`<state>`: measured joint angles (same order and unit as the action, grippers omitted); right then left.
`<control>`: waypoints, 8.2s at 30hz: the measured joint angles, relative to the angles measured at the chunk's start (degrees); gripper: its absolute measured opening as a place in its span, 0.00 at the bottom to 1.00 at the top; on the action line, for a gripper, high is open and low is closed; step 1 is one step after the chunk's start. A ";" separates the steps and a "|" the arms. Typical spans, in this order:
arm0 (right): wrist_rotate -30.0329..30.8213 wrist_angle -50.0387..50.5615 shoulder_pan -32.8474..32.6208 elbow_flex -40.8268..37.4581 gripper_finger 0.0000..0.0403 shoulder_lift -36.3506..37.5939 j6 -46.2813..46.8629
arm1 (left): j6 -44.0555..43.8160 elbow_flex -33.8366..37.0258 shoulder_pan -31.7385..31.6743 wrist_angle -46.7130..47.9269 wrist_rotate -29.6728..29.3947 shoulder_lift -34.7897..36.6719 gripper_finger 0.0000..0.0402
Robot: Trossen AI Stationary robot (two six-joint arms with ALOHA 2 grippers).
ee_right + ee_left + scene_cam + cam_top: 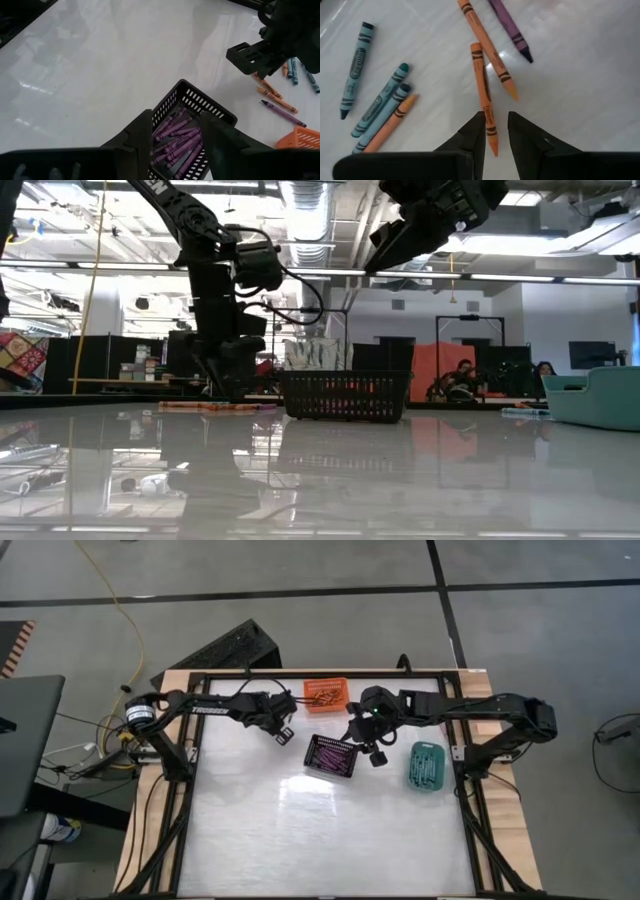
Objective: Sort crayons
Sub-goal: Put the orange crayon into the orange bin
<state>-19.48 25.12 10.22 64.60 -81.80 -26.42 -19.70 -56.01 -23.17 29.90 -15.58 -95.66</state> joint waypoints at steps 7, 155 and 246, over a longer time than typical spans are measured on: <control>-0.09 0.33 -0.65 -0.02 0.40 0.00 0.07 | 1.05 0.40 -1.84 -0.22 0.95 -0.04 0.18; 12.08 19.72 -11.02 -0.96 0.40 12.48 11.83 | 34.87 -35.93 15.46 4.28 16.20 -27.01 0.24; 11.82 19.54 -11.76 -3.93 0.40 12.50 10.93 | 68.66 -36.94 -14.11 23.73 23.93 -19.71 0.35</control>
<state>-7.66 44.67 -1.54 60.66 -69.30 -15.49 48.95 -92.95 -37.28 53.63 8.34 -115.37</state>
